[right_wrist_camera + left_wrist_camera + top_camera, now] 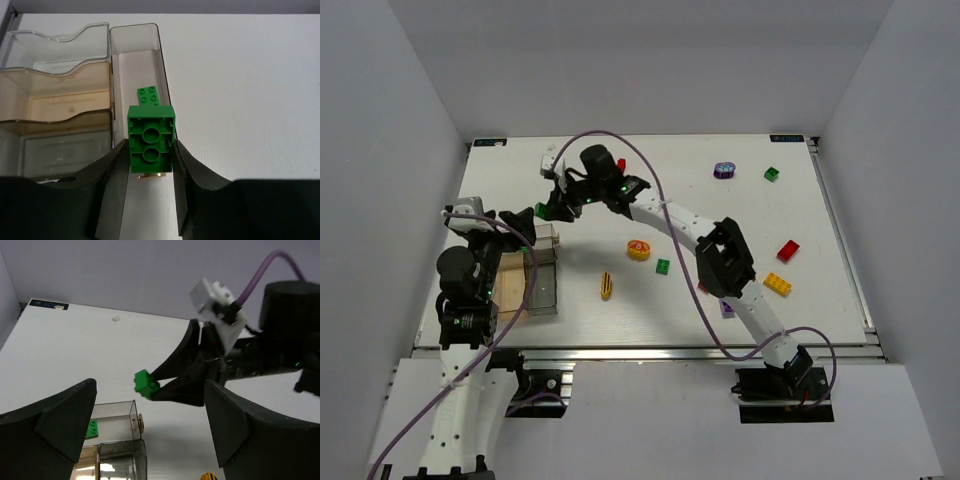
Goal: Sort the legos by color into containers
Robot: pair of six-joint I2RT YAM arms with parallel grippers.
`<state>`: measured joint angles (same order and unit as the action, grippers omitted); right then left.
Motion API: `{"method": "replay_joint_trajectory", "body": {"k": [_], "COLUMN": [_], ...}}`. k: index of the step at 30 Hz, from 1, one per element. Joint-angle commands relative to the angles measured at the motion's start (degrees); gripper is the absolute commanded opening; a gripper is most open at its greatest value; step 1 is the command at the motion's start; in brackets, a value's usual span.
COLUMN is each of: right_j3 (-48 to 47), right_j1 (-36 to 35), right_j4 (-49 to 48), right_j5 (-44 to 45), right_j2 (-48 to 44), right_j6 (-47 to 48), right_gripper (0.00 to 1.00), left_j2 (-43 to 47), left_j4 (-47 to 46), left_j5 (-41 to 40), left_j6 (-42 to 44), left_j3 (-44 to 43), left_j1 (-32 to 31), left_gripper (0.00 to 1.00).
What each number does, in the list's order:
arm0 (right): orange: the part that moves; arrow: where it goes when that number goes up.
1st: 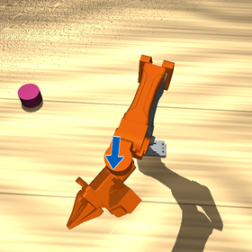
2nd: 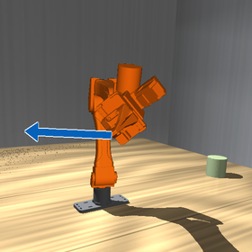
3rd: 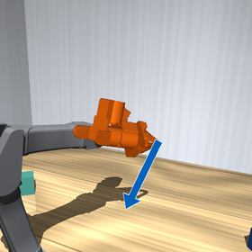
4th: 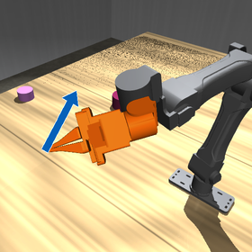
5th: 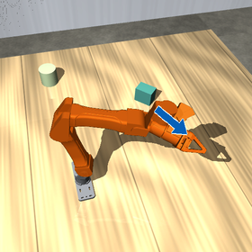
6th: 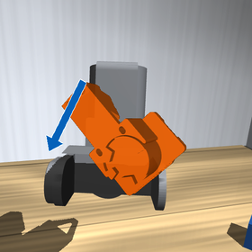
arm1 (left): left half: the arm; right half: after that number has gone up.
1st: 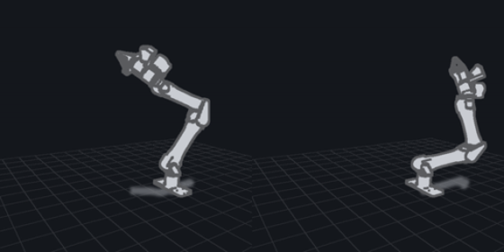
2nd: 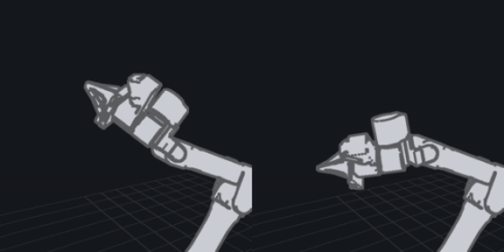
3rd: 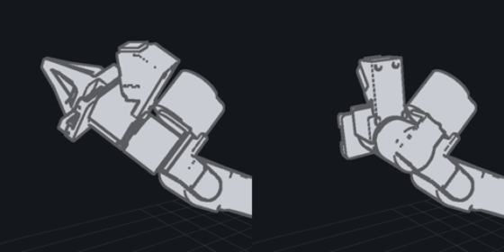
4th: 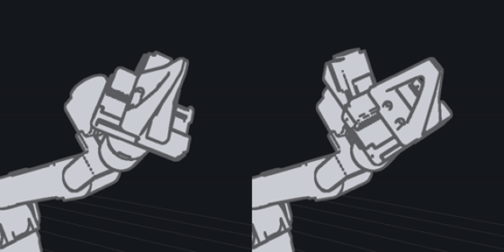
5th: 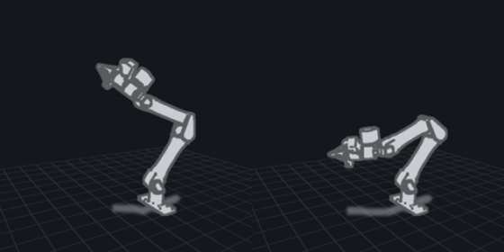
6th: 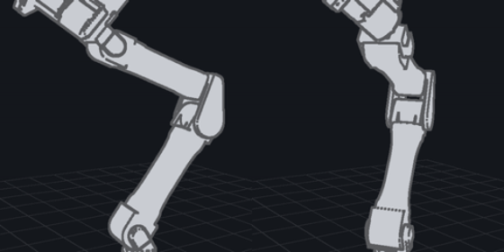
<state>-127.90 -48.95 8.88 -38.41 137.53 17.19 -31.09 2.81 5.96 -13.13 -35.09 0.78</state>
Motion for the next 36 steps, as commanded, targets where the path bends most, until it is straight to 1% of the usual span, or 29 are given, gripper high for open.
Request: {"method": "replay_joint_trajectory", "body": {"k": [1, 8, 11, 12, 14, 15, 17, 18, 20, 21, 24, 27, 28, 29, 30, 31, 32, 33, 34, 35, 36], "right_j3": [-3.9, -4.3, -4.2, -4.0, -3.9, -3.9, -3.8, -3.8, -3.6, -3.4, -3.4, -3.5, -3.7, -4.2, -4.7, -4.8, -4.7, -4.6, -3.7, -2.7, -1.5], "right_j1": [-2.8, -5.3, -6.4, -6.5, -6.9, -6.9, -6.9, -6.9, -6.8, -6.9, -6.8, -6.9, -6.8, -6.7, -6.1, -5.9, -5.0, -4.6, -2.3, -1.5, -0.4], "right_j4": [-10.2, -14.9, -16.0, -16.3, -17.1, -17.2, -17.6, -17.8, -17.8, -17.8, -17.4, -17.0, -16.4, -15.7, -15.1, -13.7, -13.0, -12.2, -10.3, -9.2, -7.1], "right_j5": [4.4, 10.2, 11.8, 12.3, 13.4, 13.8, 14.5, 14.9, 15.2, 15.2, 14.9, 14.6, 14.7, 14.9, 15.6, 18.4, 20.2, 21.6, 26.4, 28.5, 29.3], "right_j2": [2.8, 6.8, 7.8, 8.0, 8.7, 9.0, 9.3, 9.3, 9.4, 9.2, 8.7, 7.8, 7.1, 6.6, 5.8, 3.9, 2.8, 1.3, -1.1, -2.5, -4.1], "right_j6": [-3.2, -4.1, -2.4, -1.7, -0.8, -0.5, 0.0, 0.2, 0.4, 0.5, 0.7, 0.8, 0.6, 0.1, -0.4, -2.1, -3.1, -4.4, -6.3, -9.9, -11.4], "right_gripper": [0.03, 0.04, 0.12, 0.17, 0.21, 0.29, 0.35, 0.44, 0.53, 0.60, 0.64, 0.65, 0.64, 0.62, 0.53, 0.44, 0.32, 0.08, 0.00, 0.00, 0.00], "left_j2": [0.8, 1.5, 1.5, 1.4, 1.6, 1.7, 1.6, 1.6, 1.6, 1.5, 1.3, 1.1, 1.0, 1.0, 0.9, 0.4, 0.2, -0.4, -1.0, -2.6, -4.0], "left_j4": [-0.7, -1.0, -1.0, -1.1, -1.1, -1.1, -1.3, -1.5, -1.7, -1.8, -2.1, -2.4, -2.4, -4.3, -5.6, -6.7, -7.4, -8.9, -9.9, -10.2, -10.5], "left_j5": [-2.7, -2.5, -2.0, -1.8, -1.7, -1.6, -1.3, -0.9, -0.2, 0.1, 0.5, 2.1, 2.7, 3.4, 5.6, 7.3, 8.6, 11.7, 13.0, 14.2, 18.3], "left_j6": [0.7, 1.0, 1.0, 0.9, 0.9, 0.9, 0.7, 0.6, 0.6, 0.6, 0.3, 0.3, 0.1, -0.1, -0.5, -0.6, -1.1, -2.3, -3.2, -4.3, -6.3], "left_j3": [0.6, 0.6, 0.7, 0.6, 0.7, 0.8, 0.9, 0.9, 1.1, 1.1, 1.2, 1.3, 1.5, 1.7, 2.1, 2.5, 2.7, 3.2, 3.4, 3.4, 2.8], "left_j1": [-0.1, -0.1, -0.1, -0.1, -0.1, -0.1, -0.1, -0.1, -0.1, -0.1, -0.1, -0.1, -0.1, -0.1, -0.1, -0.1, -0.6, -0.6, -0.6, -1.1, -1.1], "left_gripper": [0.98, 0.98, 0.98, 0.98, 0.98, 0.98, 0.98, 0.98, 0.98, 0.98, 0.98, 0.98, 0.96, 0.93, 0.74, 0.56, 0.37, 0.22, 0.00, 0.00, 0.00]}}
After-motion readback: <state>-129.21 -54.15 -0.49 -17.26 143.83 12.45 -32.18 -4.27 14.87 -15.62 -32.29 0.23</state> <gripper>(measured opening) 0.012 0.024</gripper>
